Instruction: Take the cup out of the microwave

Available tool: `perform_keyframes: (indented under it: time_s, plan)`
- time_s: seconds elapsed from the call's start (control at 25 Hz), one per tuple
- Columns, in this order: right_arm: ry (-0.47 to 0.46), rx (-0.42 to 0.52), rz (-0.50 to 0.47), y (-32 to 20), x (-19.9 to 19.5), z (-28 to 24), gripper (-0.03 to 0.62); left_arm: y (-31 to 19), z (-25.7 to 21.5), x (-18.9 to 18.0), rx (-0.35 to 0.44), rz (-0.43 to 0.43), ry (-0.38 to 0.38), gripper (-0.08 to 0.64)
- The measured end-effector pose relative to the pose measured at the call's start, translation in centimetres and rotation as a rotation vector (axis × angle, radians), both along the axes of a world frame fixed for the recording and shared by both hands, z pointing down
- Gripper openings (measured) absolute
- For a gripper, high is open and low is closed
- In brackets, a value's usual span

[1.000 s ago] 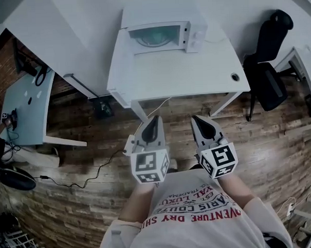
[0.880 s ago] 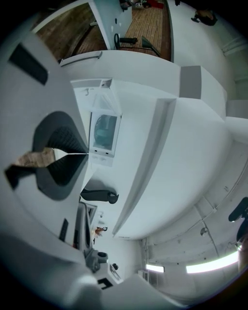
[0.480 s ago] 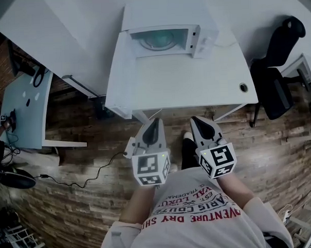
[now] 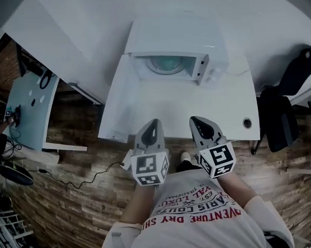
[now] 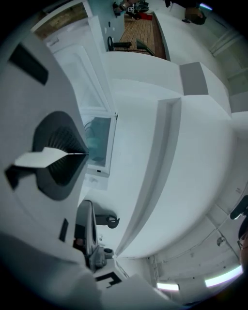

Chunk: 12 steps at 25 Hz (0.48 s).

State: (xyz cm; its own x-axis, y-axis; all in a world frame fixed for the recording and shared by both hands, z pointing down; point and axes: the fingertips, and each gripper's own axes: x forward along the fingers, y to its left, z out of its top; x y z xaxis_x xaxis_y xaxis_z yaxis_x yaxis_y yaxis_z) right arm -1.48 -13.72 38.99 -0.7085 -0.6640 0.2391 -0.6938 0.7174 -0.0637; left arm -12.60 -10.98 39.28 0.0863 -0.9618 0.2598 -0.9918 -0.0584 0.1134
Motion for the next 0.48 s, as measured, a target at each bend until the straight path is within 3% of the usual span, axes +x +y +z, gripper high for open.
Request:
perform_keyframes:
  time_s: [0.48]
  plan:
    - [-0.014,-0.037,-0.014,-10.9,2.9,1.1,0.012,-10.1,1.0,2.7,-0.019,-0.024,-0.03,0.008]
